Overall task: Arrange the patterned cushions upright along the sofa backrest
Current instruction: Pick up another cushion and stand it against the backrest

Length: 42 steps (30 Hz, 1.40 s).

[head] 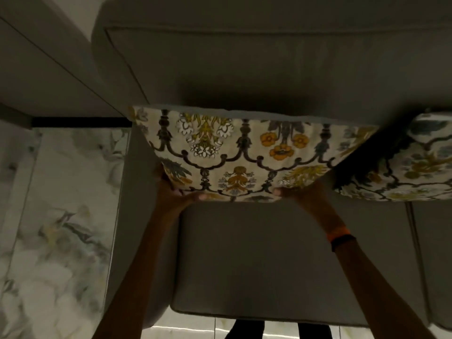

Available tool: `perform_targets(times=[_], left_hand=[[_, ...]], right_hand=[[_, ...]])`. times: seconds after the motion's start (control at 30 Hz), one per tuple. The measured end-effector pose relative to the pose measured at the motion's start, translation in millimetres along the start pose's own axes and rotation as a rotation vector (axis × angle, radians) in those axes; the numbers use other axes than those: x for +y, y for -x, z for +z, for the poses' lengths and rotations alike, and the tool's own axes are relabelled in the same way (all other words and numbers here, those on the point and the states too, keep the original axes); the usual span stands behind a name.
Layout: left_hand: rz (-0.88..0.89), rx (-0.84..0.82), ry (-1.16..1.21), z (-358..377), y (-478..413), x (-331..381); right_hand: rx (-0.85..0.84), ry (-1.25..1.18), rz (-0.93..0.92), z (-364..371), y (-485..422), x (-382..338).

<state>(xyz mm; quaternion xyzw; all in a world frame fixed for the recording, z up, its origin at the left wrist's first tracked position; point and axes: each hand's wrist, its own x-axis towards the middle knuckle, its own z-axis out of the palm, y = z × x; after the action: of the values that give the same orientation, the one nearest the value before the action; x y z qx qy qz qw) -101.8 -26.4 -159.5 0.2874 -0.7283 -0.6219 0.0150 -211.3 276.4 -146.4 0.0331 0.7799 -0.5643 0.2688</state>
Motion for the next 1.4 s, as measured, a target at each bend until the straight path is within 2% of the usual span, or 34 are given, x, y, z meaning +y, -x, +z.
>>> perform_targets(times=[0.1, 0.17, 0.27, 0.4, 0.5, 0.57, 0.7, 0.77, 0.93, 1.1, 1.17, 1.23, 1.33, 1.4], left_hand=[[-0.144, -0.078, -0.059, 0, -30, -14], [-0.198, -0.082, -0.061, -7, -47, -35], [-0.144, 0.042, -0.043, -9, -54, -41], [-0.148, 0.242, 0.029, 5, -30, -30], [-0.159, 0.240, 0.012, 22, -21, -42], [-0.200, 0.310, -0.038, 40, -12, -42], [-0.345, 0.328, -0.089, 108, 25, -43], [-0.437, 0.215, -0.160, 156, 49, -44], [-0.314, -0.153, -0.272, 291, 80, -15], [-0.168, -0.276, -0.160, 416, 76, 22], [-0.082, -0.289, -0.070, 452, 64, 49], [-0.030, -0.285, 0.006, 484, 50, 72], [-0.014, -0.265, 0.038, 506, 40, 94], [-0.043, -0.262, 0.056, 514, 45, 102]], right_hand=[[-0.110, 0.065, 0.021, 14, -20, -7], [-0.115, 0.049, -0.022, 23, -31, -5], [-0.048, 0.024, -0.062, 32, -46, -4], [-0.142, -0.026, 0.011, 42, -48, 10], [-0.203, -0.009, -0.030, 46, -67, 26], [-0.233, 0.017, -0.054, 43, -84, 43], [-0.238, 0.068, 0.034, 10, -61, 54], [-0.190, 0.084, 0.076, -26, -27, 48], [0.091, 0.220, 0.129, -163, 23, 112], [0.595, 0.123, 0.174, -339, 40, 151], [0.693, -0.010, 0.150, -404, 29, 152], [0.601, -0.054, 0.139, -461, 9, 149], [0.246, 0.118, 0.013, -506, -23, 130], [0.066, 0.099, -0.007, -517, -34, 111]])
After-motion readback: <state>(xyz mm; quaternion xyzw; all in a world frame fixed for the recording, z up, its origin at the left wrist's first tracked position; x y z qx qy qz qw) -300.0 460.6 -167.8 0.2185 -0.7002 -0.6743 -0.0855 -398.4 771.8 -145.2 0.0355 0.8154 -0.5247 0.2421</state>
